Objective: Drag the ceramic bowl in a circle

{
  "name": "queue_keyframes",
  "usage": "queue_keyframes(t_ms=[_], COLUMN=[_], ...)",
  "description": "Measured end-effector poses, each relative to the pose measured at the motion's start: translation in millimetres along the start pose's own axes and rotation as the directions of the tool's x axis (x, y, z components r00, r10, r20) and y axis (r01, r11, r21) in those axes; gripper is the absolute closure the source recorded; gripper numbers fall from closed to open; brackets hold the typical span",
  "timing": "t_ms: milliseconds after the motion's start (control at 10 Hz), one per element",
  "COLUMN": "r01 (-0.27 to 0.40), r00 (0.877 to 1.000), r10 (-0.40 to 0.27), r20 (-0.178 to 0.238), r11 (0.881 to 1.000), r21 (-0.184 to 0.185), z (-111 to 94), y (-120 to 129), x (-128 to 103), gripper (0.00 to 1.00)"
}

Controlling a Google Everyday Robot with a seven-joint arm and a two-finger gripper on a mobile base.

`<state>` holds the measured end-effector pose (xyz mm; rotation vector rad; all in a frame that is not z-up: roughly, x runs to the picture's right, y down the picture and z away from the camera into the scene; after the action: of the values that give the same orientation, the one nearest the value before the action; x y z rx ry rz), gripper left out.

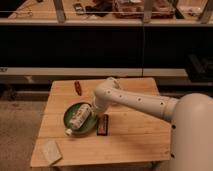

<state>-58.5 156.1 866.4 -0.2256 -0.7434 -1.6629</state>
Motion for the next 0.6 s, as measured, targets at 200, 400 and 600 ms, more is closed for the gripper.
queue_keyframes(t_ms=[200, 400, 600], r01=[0.028, 0.076, 0.115], r00=[1.0, 0.997, 0.993], r10=[-0.028, -0.076, -0.114], r20=[-0.005, 0.003, 0.015], r11=[0.999, 0.996, 0.992], r21=[-0.022, -0.036, -0.043], z=[4.7, 9.6, 17.6], y=[-17.0, -47.5, -76.7], x=[-12.3, -24.1, -27.5], gripper=[0.83, 0.83, 0.83])
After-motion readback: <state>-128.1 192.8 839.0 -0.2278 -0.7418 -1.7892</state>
